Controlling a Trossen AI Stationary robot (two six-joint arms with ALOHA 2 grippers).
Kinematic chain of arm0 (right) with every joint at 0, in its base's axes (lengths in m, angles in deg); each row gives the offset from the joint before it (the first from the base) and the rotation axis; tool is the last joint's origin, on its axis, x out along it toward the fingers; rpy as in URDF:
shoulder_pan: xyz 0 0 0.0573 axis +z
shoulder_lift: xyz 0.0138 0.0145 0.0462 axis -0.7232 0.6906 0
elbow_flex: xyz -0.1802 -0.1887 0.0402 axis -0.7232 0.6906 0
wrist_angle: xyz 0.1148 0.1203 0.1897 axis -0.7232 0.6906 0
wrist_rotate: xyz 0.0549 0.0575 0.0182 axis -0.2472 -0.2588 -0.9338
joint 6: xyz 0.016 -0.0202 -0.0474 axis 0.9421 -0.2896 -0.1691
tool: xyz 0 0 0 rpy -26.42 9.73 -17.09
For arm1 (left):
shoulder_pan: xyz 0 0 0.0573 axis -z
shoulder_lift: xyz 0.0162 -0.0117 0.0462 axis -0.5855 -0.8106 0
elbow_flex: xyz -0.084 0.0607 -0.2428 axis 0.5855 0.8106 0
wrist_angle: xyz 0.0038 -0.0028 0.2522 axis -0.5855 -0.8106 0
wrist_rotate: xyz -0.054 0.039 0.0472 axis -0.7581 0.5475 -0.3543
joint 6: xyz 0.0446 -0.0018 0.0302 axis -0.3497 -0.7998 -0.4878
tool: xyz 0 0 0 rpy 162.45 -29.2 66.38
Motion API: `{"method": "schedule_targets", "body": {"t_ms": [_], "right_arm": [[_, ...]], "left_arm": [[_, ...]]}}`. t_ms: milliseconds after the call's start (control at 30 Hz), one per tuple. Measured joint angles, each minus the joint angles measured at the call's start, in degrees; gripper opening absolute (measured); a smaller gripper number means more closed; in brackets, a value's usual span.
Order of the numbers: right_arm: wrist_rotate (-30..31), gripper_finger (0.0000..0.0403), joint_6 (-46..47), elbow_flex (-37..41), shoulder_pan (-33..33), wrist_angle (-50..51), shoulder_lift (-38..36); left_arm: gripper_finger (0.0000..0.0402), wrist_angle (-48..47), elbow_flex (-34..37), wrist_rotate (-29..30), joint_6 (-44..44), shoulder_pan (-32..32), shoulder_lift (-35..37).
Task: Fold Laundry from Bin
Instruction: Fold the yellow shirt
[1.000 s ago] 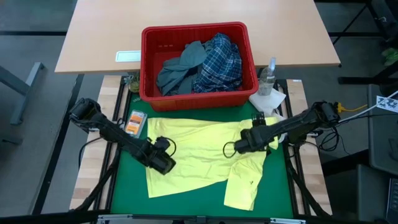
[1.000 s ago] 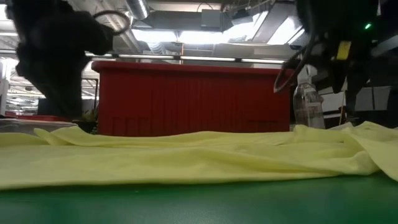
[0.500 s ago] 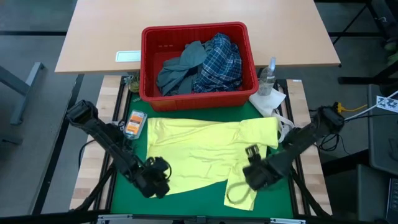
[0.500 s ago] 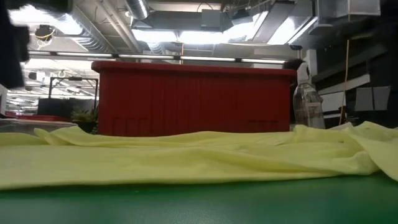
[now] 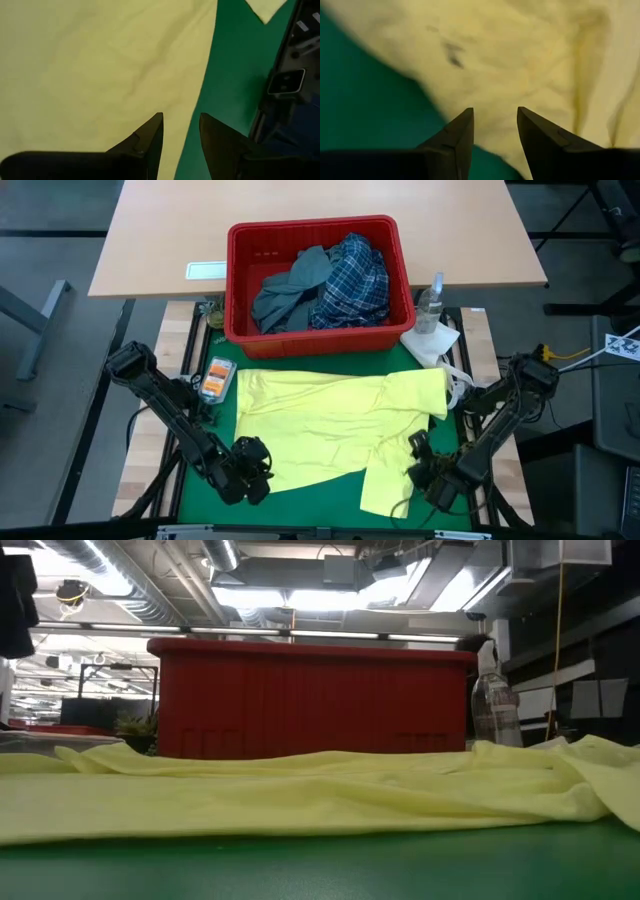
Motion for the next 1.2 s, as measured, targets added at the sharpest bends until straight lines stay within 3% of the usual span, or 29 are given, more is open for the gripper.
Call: {"method": "schedule_targets", "body": {"t_ms": [167,400,533,867,1200], "right_arm": [[1.52,0.015,0.11,3.42,0.08,-5.93,0.0],[-8.27,0.0149,0.24,10.44,-0.03,-18.78,-0.36],[-13.93,0.0149,0.22,10.87,-0.04,-18.61,-0.37],[-29.37,0.0149,0.06,10.92,-0.04,-18.26,-0.37],[-31.89,0.0149,0.2,7.36,0.12,-12.54,-1.87]], "left_arm": [[0.0121,0.26,-0.02,-1.11,0.02,-0.06,-3.31],[0.0121,0.45,-0.02,-10.03,0.13,0.21,-9.68],[0.0121,0.5,-0.42,-14.59,0.2,0.42,-11.98],[0.0121,-3.15,-0.42,-18.74,-0.07,0.92,-12.5],[0.0121,-4.95,-0.44,-21.13,-0.07,1.49,-12.46]]}}
